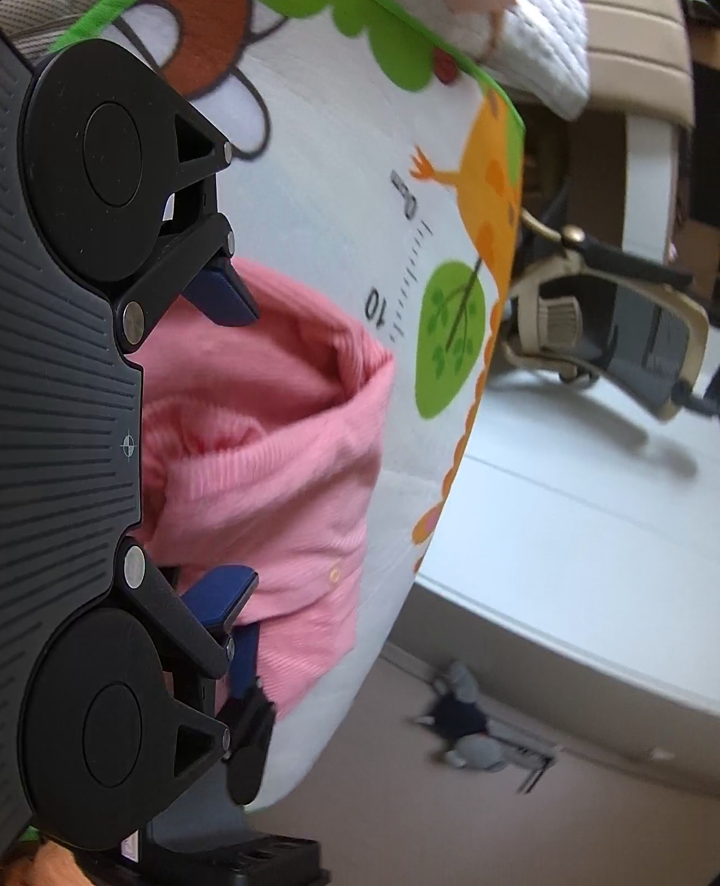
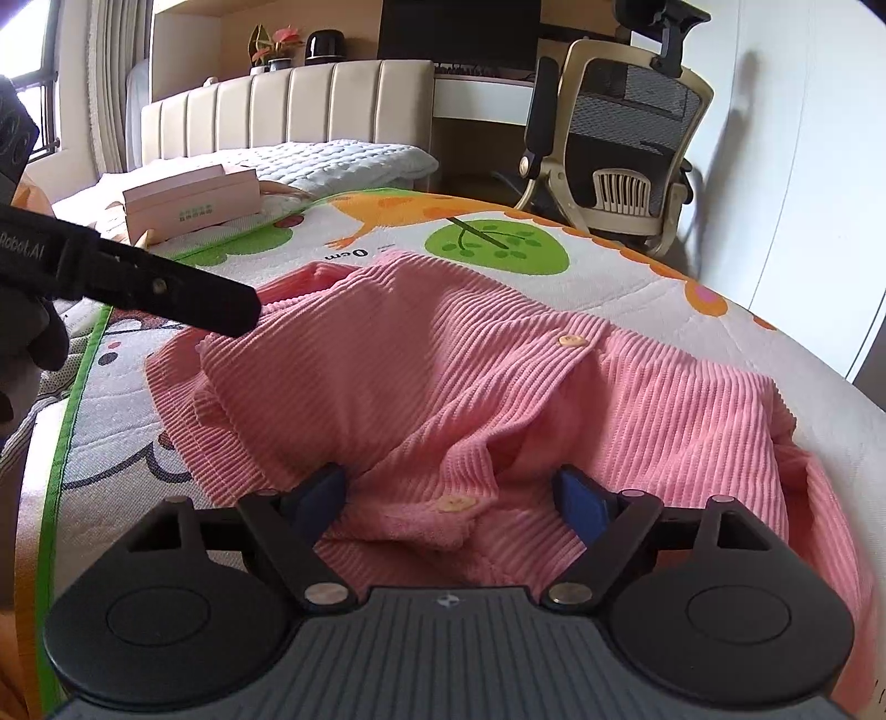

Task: Fold clothes

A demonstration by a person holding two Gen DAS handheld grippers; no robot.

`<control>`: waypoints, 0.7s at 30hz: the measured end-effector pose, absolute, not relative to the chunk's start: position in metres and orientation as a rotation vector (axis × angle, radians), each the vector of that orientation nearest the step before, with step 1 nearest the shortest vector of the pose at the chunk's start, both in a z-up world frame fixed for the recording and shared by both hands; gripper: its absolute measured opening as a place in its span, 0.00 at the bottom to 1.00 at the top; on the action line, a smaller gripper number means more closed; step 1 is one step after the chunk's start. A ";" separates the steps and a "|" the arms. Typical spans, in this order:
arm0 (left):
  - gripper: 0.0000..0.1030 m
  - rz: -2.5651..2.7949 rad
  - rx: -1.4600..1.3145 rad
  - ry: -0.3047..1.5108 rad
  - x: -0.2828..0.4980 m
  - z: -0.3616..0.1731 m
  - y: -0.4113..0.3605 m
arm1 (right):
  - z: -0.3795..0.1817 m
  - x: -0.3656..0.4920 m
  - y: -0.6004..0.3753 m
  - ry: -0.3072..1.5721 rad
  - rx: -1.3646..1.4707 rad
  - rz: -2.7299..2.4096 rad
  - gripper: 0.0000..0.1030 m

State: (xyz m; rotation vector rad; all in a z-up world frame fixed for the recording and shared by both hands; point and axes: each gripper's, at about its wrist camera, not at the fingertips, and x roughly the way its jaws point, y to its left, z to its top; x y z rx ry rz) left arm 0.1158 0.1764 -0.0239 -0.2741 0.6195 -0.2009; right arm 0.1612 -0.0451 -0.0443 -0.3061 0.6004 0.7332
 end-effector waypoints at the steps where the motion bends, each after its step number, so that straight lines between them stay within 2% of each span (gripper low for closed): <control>1: 0.94 -0.209 -0.268 0.623 0.117 -0.024 0.173 | -0.044 0.161 -0.045 0.600 -0.304 0.733 0.81; 4: 0.93 -0.242 -0.236 0.642 0.123 -0.027 0.162 | -0.044 0.161 -0.046 0.601 -0.297 0.734 0.81; 6: 0.78 -0.283 -0.211 0.660 0.127 -0.033 0.155 | -0.044 0.161 -0.046 0.601 -0.295 0.734 0.81; 7: 0.63 -0.291 -0.213 0.674 0.130 -0.037 0.154 | -0.044 0.161 -0.047 0.600 -0.294 0.734 0.81; 9: 0.55 -0.289 -0.218 0.690 0.135 -0.044 0.153 | -0.044 0.162 -0.048 0.599 -0.290 0.735 0.81; 11: 0.38 -0.277 -0.227 0.695 0.140 -0.049 0.154 | -0.044 0.161 -0.049 0.593 -0.283 0.734 0.82; 13: 0.27 -0.278 -0.248 0.683 0.143 -0.044 0.156 | -0.041 0.158 -0.049 0.578 -0.280 0.725 0.82; 17: 0.24 -0.263 -0.182 0.612 0.142 -0.025 0.159 | -0.019 0.153 -0.048 0.536 -0.231 0.749 0.83; 21: 0.24 -0.199 -0.108 0.640 0.147 -0.035 0.169 | -0.007 0.156 -0.047 0.497 -0.241 0.766 0.88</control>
